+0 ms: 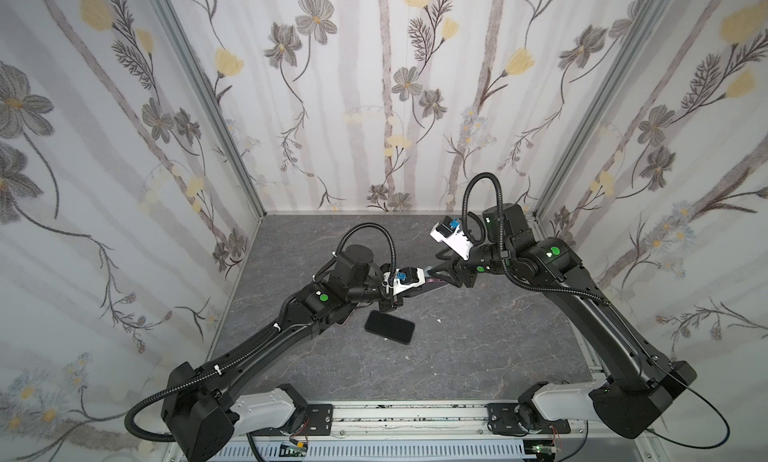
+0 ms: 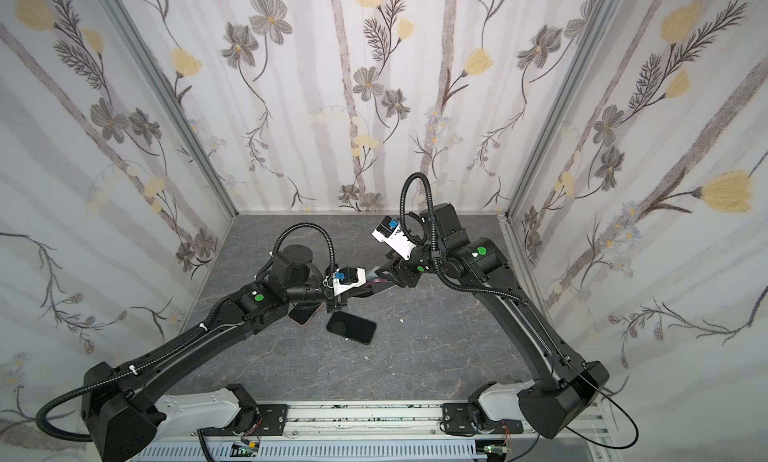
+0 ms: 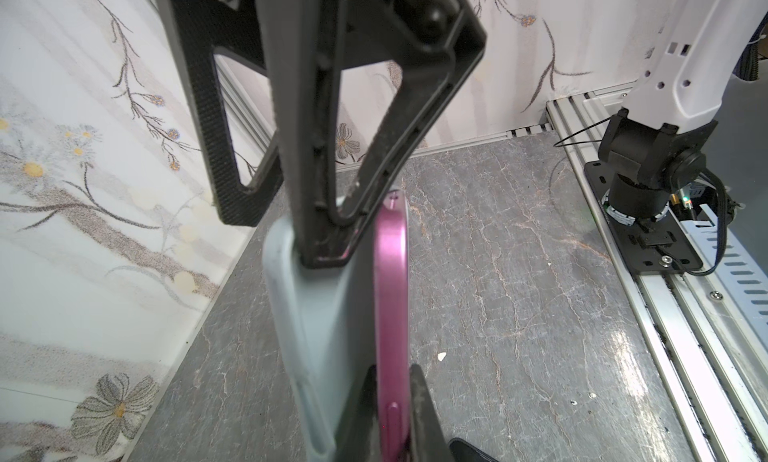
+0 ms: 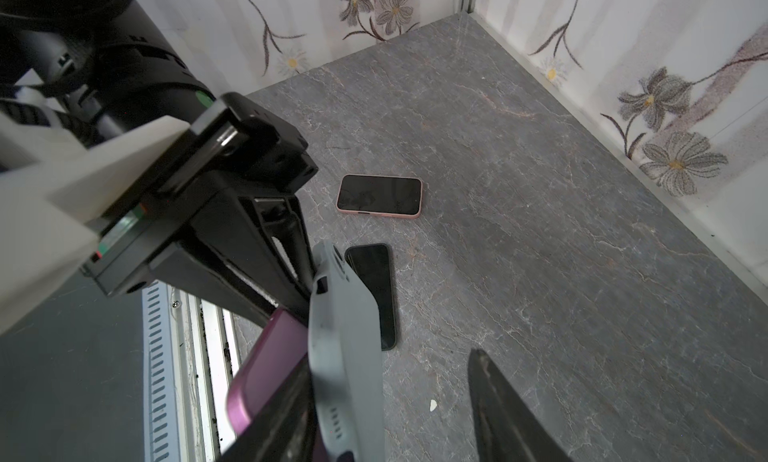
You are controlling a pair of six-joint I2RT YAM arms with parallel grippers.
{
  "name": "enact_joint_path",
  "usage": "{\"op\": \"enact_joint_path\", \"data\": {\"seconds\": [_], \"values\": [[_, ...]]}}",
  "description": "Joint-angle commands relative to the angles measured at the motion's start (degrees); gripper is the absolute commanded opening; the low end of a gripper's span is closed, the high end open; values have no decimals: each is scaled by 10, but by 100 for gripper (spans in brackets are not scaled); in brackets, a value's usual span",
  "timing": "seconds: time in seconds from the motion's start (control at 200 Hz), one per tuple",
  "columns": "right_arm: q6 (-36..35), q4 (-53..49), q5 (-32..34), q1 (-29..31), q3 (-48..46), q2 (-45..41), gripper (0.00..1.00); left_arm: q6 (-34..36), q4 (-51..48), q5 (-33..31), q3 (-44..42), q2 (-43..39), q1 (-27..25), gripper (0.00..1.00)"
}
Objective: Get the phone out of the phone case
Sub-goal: 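Release the right gripper and move it to grasp the case's lower end, then pull the mint case off with the right gripper while the left holds the phone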
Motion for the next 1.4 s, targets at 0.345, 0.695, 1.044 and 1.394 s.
{"op": "enact_joint_path", "data": {"seconds": [0.345,0.695,1.044,1.394], "values": [[-42,-49,-101,-3,-3,20,41,13,63,6,9,0,0,0],[-36,-52,-107,-5,-5,12,16,13,63,-12,14,1,0,0],[8,-19,-141,-64,-7,40,0,-31,62,127,26,-28,1,0],[77,65,-146,-101,-59,43,0,-67,69,138,37,-49,1,0]]}}
